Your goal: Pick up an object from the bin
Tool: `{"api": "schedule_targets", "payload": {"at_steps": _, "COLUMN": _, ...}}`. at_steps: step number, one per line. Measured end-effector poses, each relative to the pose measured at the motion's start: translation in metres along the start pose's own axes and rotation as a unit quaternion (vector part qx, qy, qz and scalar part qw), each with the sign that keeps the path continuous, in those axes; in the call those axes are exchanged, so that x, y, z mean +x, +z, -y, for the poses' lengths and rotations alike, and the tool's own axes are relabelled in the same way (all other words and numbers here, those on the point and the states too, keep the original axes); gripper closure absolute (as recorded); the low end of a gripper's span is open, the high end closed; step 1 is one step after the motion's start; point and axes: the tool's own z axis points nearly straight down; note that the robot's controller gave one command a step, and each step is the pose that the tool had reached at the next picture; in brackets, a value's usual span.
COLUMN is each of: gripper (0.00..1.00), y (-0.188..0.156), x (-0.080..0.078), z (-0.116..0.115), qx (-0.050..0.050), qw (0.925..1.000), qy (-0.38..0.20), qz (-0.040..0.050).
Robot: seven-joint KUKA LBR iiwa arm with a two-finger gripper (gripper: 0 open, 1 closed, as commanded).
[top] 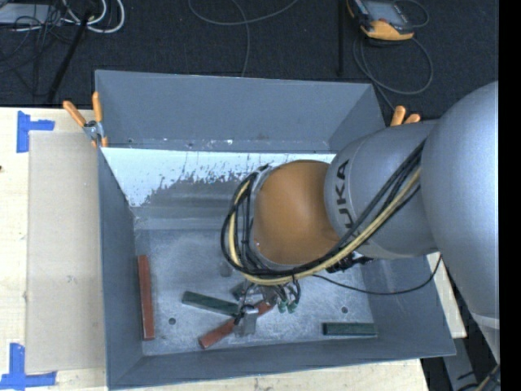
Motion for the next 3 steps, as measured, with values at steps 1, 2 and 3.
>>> {"api": "schedule_targets", "payload": {"at_steps": 1, "gripper": 0.0, "y": -0.112, "x": 0.015, "z": 0.003, "qx": -0.002, "qw": 0.9999, "qy": -0.009, "qz": 0.0082}}
{"api": "schedule_targets", "payload": {"at_steps": 2, "gripper": 0.0, "y": 0.005, "x": 0.021, "z": -0.007, "qx": -0.001, "qw": 0.9988, "qy": -0.048, "qz": 0.0002}}
{"api": "schedule_targets", "payload": {"at_steps": 3, "gripper": 0.0, "y": 0.03, "x": 0.028, "z": -0.011, "qx": -0.002, "qw": 0.9981, "qy": -0.06, "qz": 0.013}}
